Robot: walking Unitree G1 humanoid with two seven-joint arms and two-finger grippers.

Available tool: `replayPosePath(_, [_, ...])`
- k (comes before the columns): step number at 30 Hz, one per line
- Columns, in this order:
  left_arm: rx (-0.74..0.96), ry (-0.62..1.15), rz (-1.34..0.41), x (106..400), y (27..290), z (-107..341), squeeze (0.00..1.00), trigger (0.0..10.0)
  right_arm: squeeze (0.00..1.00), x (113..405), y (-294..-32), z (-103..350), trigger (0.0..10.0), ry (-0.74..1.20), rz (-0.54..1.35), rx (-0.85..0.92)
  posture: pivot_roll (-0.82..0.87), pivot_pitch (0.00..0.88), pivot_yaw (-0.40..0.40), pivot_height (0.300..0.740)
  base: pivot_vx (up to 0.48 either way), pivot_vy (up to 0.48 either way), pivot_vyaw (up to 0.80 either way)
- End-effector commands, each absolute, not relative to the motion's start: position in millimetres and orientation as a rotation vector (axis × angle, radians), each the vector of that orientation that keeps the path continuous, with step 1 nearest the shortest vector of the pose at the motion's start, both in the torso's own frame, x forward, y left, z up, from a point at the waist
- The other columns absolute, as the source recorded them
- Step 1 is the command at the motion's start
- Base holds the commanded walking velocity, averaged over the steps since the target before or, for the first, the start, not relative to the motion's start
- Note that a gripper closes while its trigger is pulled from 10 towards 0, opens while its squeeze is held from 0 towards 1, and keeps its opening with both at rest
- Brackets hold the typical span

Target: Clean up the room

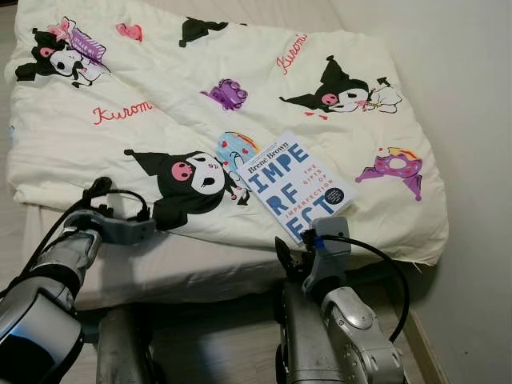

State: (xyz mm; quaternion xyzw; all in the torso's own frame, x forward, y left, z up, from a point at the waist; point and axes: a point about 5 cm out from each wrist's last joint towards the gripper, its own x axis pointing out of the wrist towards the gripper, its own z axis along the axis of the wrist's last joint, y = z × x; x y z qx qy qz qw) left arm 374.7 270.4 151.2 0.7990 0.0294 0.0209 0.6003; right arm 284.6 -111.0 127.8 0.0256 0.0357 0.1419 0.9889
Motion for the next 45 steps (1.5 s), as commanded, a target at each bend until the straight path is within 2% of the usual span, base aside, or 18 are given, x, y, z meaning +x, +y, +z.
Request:
replayPosePath(1, [1.865,0.132,0.055,368,284,146,0.00,0.0,0.00,279,-114,123,10.0,0.095,0.271,0.041,-0.21,0.464,-0.072,0.527,0.000,0.000,0.00])
replayPosePath(12, [1.897,0.161,0.068,366,294,151,0.00,0.0,0.00,281,-118,122,10.0,0.096,0.264,0.030,-0.20,0.454,-0.069,0.527,0.000,0.000,0.00])
replayPosePath(24, [1.904,0.286,-0.017,363,304,149,0.00,0.0,0.00,288,-118,122,10.0,0.084,0.260,0.031,-0.14,0.434,-0.048,0.527,0.000,0.000,0.00])
replayPosePath(28, [1.839,0.364,-0.065,363,308,150,0.00,0.0,0.00,293,-117,122,10.0,0.077,0.258,0.040,-0.10,0.431,-0.050,0.527,0.000,0.000,0.00])
replayPosePath(39, [1.781,0.389,-0.179,374,298,167,0.00,0.0,0.00,301,-114,120,10.0,0.065,0.256,0.059,-0.04,0.418,-0.040,0.527,0.000,0.000,0.00])
replayPosePath(41, [1.680,0.435,-0.258,377,292,173,0.00,0.0,0.00,304,-113,122,10.0,0.054,0.253,0.067,-0.03,0.414,-0.035,0.527,0.000,0.000,0.00])
replayPosePath(45, [1.595,0.476,-0.312,377,289,174,0.00,0.0,0.00,305,-112,122,10.0,0.050,0.252,0.069,-0.03,0.412,-0.031,0.527,0.000,0.000,0.00])
